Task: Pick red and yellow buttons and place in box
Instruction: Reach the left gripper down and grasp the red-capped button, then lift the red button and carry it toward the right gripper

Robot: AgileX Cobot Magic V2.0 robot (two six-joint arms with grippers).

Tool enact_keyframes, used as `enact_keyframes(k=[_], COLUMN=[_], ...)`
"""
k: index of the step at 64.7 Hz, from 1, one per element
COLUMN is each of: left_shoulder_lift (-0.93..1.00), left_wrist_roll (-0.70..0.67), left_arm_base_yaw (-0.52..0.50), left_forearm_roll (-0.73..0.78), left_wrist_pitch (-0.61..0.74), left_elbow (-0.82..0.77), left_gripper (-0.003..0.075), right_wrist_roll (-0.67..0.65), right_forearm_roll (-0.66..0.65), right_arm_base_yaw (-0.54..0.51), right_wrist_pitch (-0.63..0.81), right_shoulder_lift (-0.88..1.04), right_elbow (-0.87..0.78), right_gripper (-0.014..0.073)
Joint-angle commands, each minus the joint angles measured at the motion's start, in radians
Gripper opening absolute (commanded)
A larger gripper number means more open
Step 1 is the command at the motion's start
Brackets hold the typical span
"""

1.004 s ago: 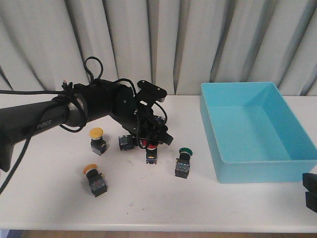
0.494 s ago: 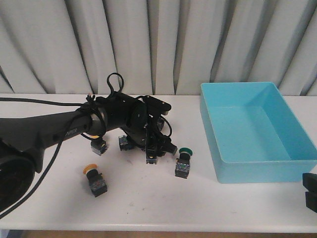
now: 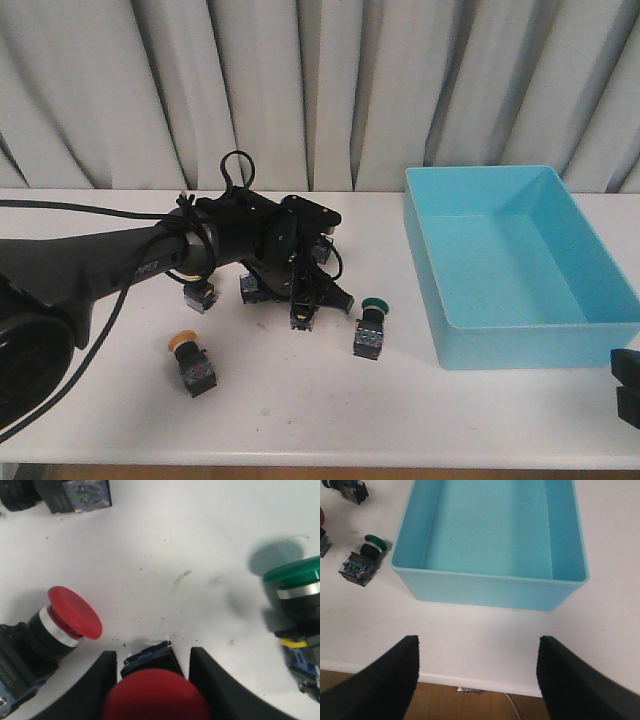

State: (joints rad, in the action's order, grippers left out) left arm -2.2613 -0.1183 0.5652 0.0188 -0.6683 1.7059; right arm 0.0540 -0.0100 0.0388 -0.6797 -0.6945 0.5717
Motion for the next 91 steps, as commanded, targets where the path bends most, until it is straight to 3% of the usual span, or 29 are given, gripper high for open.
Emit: enact_keyframes(k=[1,14,46,54,64,75,82,91], left_shoulder_lift=[0.065,0.089,0.333,0.434,0.602,0.756,0.804,0.811], left_wrist_roll=[-0.008,0.042,0.257,0.286,0.322,0.433,0.538,0.759], left_arm_base_yaw=[0.003,0.003,0.003,0.003,0.003,0.003,0.003,0.003], left_forearm_roll=[0.002,0.003,0.003,0.002,0.002,-0.012,-0.093,-0.271], left_wrist_pitch=[0.022,-0.007,-0.147,-0.103,0.055,0.215,0.292,0.286], left_elbow=[0.032,0.032,0.023,-0.074,-0.304,-0.52,-0.605,-0.619], left_gripper=[0.02,0.0148,0.0146,0.0146,0.0146,0.0146,0.0146,0.0146], right_wrist_roll=[0.009,0.009,0.009,0.02,0.042,0.174,0.341,0.597], right_forearm_roll=[-0.009,-0.009,-0.008,-0.008,0.0,0.123,0.272,0.465], right_arm_base_yaw=[-0.006,-0.006,-0.006,-0.006,-0.006,-0.006,-0.006,-0.006], right_wrist_pitch=[0.055,0.053,0.051,0.043,0.03,0.029,0.022,-0.051], right_shoulder_lift=[-0.005,-0.005,-0.005,-0.005,-0.005,-0.034,-0.088,-0.192], right_elbow=[0.034,0.034,0.034,0.034,0.034,0.034,0.04,0.092], right_gripper=[0.0499,0.0499,0.0499,0.0499,0.0499,0.0499,0.0499,0.0499])
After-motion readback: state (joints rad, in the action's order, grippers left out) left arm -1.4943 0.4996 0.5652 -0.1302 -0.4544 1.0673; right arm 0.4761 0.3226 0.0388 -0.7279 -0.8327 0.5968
